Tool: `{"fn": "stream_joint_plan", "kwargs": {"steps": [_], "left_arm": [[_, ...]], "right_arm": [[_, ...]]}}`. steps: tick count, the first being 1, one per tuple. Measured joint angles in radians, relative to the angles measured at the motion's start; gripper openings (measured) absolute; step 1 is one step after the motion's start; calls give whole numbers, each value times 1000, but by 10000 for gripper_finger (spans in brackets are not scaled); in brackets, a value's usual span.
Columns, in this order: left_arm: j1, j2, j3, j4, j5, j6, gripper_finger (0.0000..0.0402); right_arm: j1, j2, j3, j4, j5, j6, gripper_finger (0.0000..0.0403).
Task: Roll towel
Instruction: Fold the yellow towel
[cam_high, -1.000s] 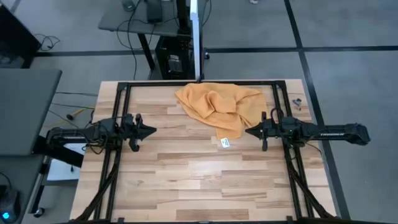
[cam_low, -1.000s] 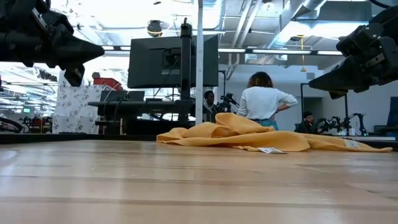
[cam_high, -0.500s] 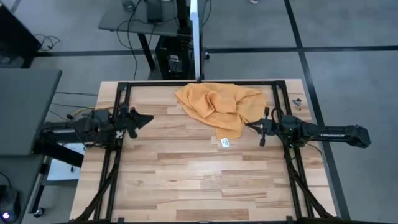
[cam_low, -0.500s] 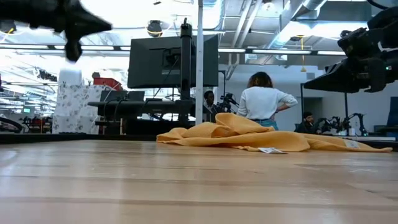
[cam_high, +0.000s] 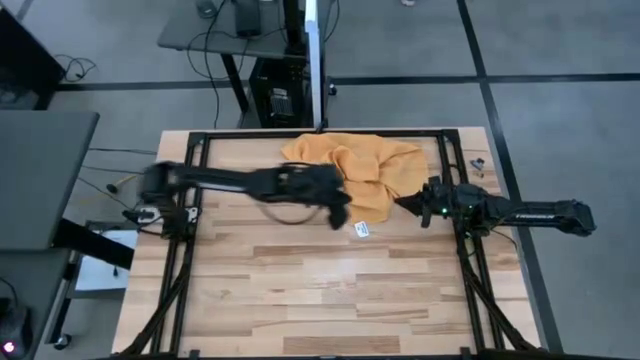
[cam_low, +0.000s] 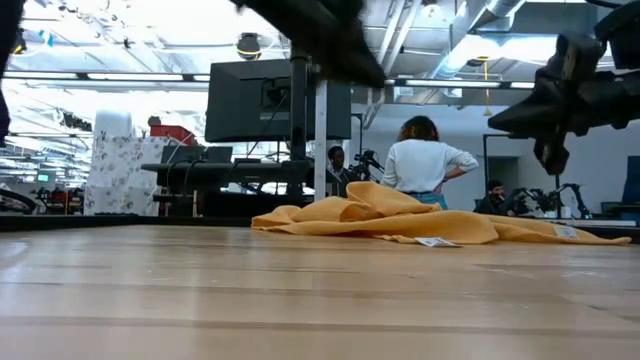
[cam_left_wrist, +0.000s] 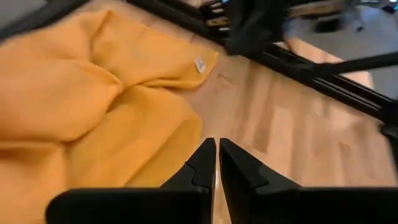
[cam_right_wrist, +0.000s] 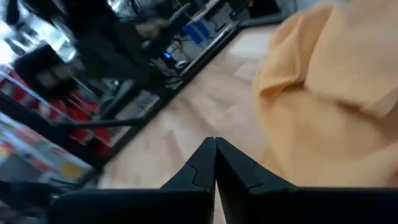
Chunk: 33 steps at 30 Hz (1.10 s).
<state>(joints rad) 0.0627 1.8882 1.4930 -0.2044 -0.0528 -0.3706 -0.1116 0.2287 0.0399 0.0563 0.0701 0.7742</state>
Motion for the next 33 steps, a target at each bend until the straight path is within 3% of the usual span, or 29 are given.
{"fn": "stream_joint_plan", "kwargs": {"steps": [3,5,9,12,19,23,28,33], "left_arm": [[6,91,80,-13,63,0,6],[6,112,116,-9,78,5,6],[4,102,136,-14,79,39,6],[5,89,136,-63,77,53,6],[-11,92,135,-215,75,75,6],[-31,88,135,-337,71,128,6],[-56,79,135,-523,49,164,6],[-89,69,135,-710,46,221,6]], "right_arm": [[0,-1,0,0,-87,-34,0],[-1,1,6,-23,-90,-118,0],[-34,58,111,-374,127,-238,0],[-99,174,193,-605,267,-208,0],[-209,511,196,-566,241,-44,0],[-201,671,197,-439,180,2,0],[-86,772,202,-384,162,110,0],[128,778,219,-395,111,235,0]]}}
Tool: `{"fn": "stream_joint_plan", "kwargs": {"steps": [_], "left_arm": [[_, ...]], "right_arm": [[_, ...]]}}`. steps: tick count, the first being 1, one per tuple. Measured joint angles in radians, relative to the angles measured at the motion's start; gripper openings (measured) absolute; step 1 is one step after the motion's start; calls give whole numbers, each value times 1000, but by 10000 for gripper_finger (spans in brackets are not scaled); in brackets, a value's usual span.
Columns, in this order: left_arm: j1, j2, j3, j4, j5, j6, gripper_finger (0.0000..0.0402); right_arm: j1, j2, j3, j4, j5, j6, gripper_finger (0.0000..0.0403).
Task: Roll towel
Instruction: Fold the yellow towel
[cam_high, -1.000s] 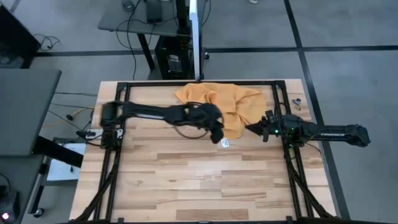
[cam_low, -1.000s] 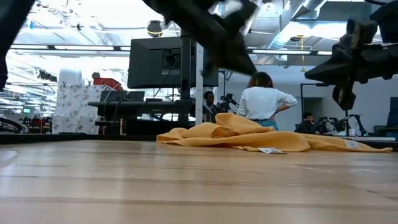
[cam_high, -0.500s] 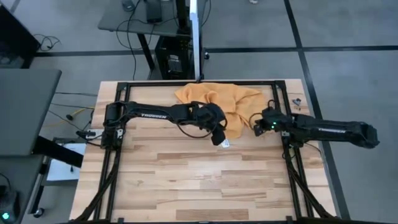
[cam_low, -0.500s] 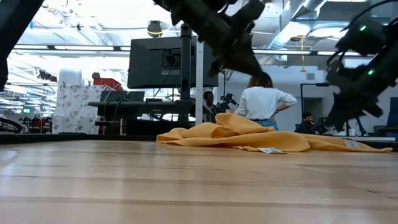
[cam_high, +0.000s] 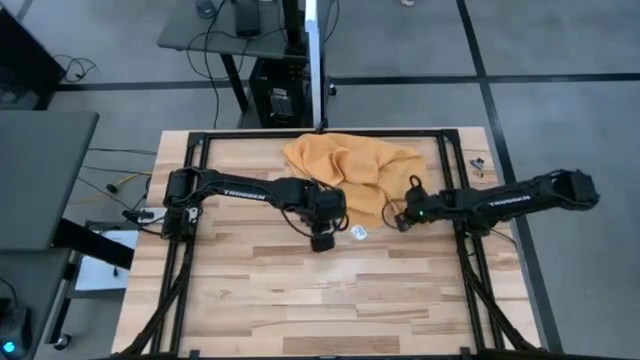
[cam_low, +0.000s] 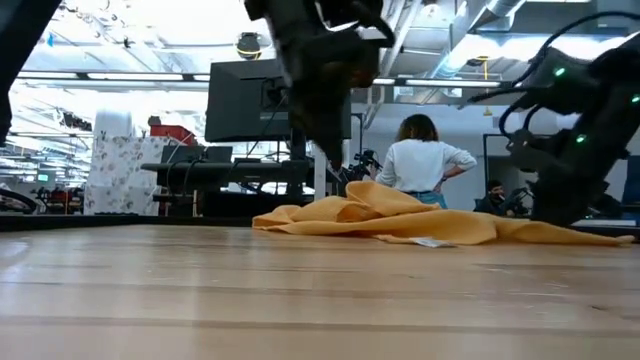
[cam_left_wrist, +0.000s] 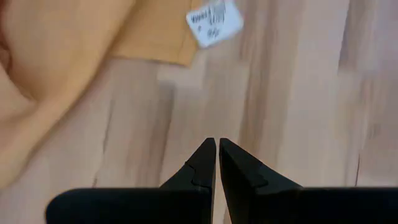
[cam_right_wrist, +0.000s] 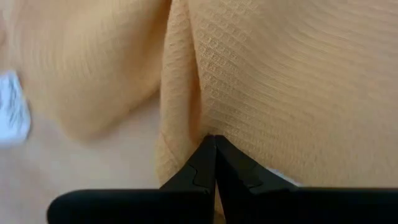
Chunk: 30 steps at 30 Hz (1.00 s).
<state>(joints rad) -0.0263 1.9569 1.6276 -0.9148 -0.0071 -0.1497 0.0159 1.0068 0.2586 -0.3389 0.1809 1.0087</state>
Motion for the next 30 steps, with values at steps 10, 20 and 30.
{"fn": "stream_joint_plan", "kwargs": {"steps": [10,20,30], "left_arm": [[-23,-58,0,-68,0,76,6],[-8,-77,0,-64,72,169,6],[-5,-78,0,-62,93,167,6]], "right_arm": [[441,45,90,63,-12,230,0],[566,111,386,-180,-21,-224,41],[518,368,387,-193,157,-155,214]]}}
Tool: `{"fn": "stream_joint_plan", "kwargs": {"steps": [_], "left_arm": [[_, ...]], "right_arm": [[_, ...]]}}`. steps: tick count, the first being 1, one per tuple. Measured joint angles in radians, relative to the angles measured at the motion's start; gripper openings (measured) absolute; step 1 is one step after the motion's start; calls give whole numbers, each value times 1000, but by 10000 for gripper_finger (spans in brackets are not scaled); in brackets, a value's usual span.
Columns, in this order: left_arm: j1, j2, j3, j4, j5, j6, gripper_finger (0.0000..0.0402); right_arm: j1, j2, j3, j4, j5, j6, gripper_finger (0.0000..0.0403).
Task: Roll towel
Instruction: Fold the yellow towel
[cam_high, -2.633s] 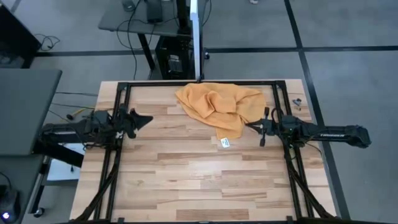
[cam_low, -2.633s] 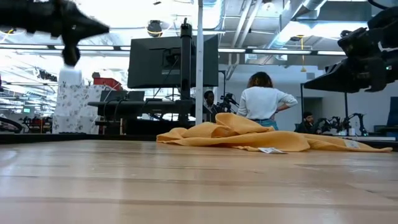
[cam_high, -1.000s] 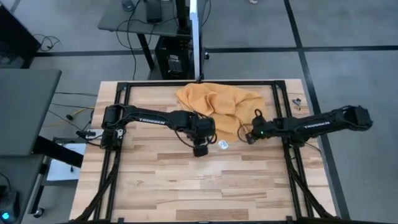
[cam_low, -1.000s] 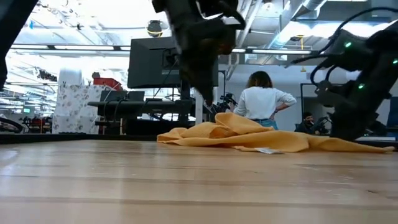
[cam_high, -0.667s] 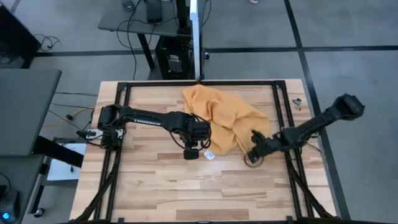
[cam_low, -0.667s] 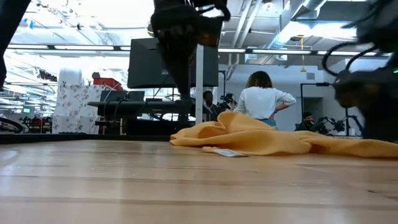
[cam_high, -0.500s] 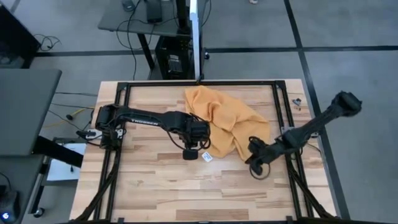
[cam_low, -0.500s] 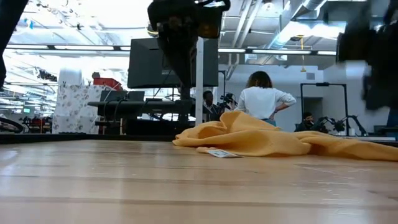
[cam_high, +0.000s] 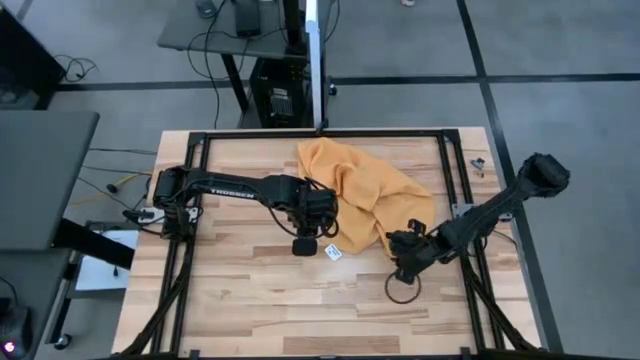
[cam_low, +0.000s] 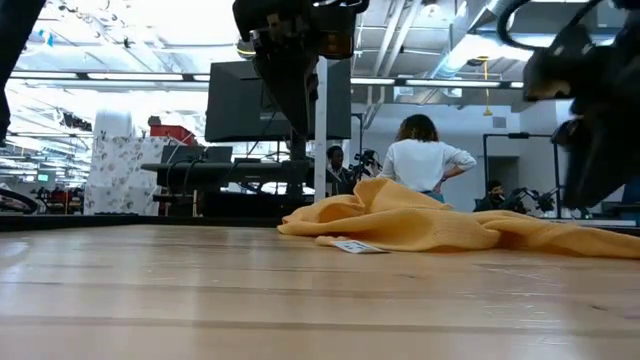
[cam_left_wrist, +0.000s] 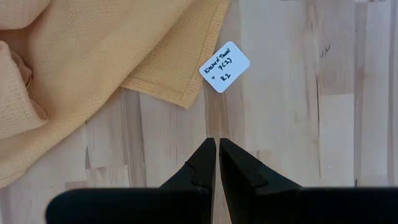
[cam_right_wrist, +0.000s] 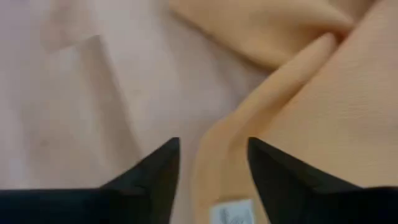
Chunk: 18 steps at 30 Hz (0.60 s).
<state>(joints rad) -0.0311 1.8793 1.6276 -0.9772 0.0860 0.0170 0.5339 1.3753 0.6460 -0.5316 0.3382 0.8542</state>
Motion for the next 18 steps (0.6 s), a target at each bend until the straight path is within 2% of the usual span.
{"fn": "stream_joint_plan", "kwargs": {"steps": [3,5,7,11,12,18], "left_arm": [[-1,0,0,0,0,1,6],[-1,0,0,0,1,0,6],[-1,0,0,5,1,-12,6],[-12,2,0,72,2,-63,6],[-19,5,0,107,1,-72,6],[-64,90,0,244,5,-97,6]], "right_arm": [[0,99,0,-4,-3,17,243],[-7,138,13,-9,-8,87,241],[-13,152,33,-15,-26,128,206],[-14,128,81,4,-31,86,47],[-14,116,88,14,-30,73,25],[-27,106,87,11,-49,82,3]]}}
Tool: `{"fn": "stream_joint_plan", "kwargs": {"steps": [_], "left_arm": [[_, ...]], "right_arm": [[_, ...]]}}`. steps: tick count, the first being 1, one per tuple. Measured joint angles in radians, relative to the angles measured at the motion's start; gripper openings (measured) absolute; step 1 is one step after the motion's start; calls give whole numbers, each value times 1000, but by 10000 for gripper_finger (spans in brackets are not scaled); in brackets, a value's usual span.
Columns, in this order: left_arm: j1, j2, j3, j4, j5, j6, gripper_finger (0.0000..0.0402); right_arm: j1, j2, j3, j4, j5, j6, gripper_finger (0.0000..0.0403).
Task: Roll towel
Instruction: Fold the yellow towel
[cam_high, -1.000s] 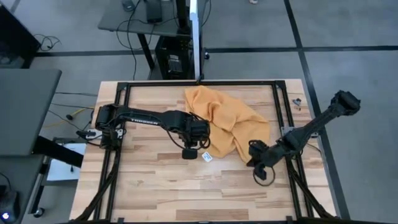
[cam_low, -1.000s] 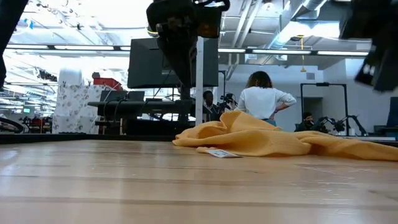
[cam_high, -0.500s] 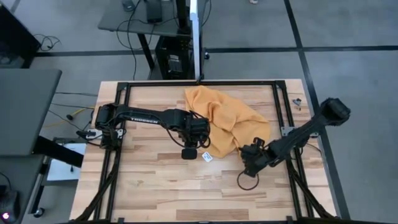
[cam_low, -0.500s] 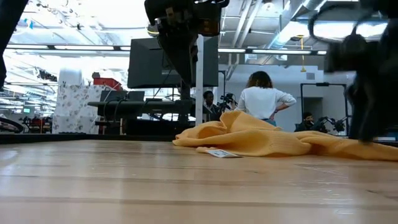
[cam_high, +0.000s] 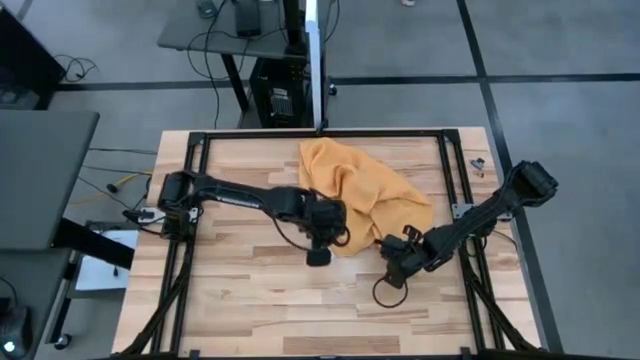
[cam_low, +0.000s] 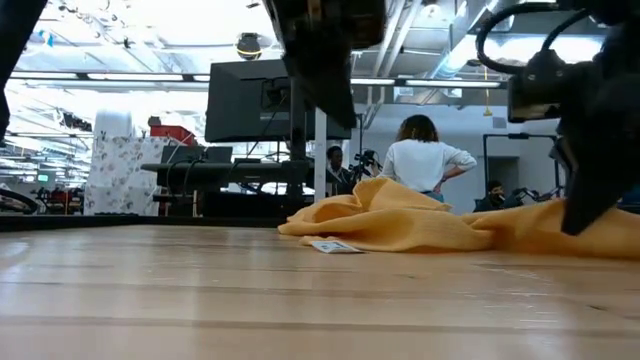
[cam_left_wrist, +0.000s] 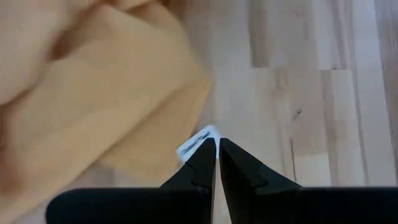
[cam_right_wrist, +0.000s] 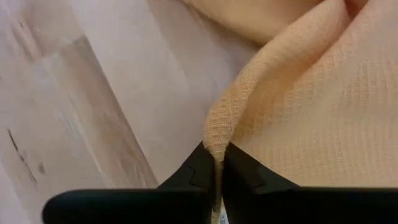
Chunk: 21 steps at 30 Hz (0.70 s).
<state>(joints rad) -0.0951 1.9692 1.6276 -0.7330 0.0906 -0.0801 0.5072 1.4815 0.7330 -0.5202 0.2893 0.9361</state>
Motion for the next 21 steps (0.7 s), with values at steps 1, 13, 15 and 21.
{"fn": "stream_joint_plan", "kwargs": {"steps": [1,13,15,21], "left_arm": [[-2,18,0,-2,-1,-23,6],[-13,220,1,77,-101,-283,6],[-37,224,4,5,-73,-286,6],[-164,212,3,-233,-37,-316,6]], "right_arm": [[0,0,0,2,0,3,3],[1,0,-3,25,6,-26,0],[1,0,-3,23,5,-41,0],[25,0,-3,24,-45,-108,0]]}}
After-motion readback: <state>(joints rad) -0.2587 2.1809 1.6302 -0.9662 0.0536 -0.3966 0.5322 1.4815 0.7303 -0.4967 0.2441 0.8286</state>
